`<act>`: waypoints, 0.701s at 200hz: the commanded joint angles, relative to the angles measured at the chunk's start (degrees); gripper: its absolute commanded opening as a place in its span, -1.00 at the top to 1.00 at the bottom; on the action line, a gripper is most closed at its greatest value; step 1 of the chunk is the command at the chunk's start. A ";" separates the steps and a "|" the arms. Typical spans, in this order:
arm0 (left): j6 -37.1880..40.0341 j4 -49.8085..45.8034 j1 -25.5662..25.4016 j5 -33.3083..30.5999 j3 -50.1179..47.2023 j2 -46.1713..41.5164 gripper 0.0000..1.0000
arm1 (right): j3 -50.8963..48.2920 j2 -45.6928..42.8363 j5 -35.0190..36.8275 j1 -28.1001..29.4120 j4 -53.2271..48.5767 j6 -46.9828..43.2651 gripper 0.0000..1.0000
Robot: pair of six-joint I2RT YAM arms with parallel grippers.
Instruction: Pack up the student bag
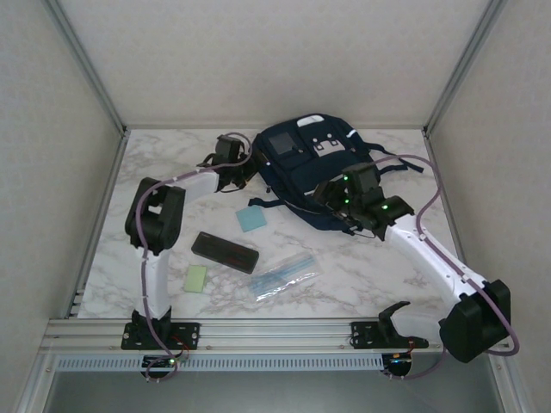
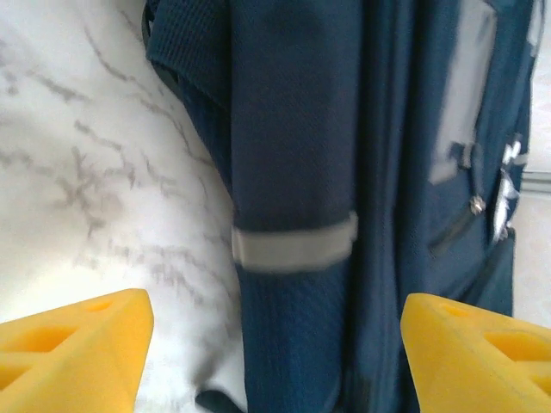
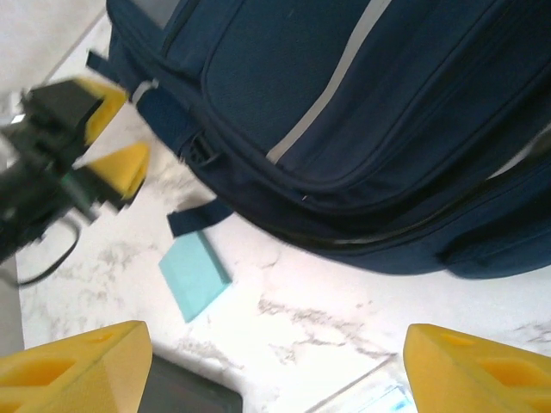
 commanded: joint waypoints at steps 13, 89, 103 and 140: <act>-2.50 6.35 -0.63 -0.01 7.00 7.21 -0.47 | -0.88 4.63 -1.42 4.42 3.92 1.41 -0.48; -5.59 11.55 -1.87 3.34 7.62 8.52 1.00 | -5.19 13.34 7.00 2.09 7.27 3.81 -0.22; -6.25 12.37 -1.74 3.78 3.94 5.65 1.00 | -4.69 15.42 8.64 0.76 8.39 3.37 -0.12; -7.87 14.13 -2.26 4.62 -8.00 -4.36 1.00 | 1.26 22.43 12.51 -4.28 8.10 -2.12 0.15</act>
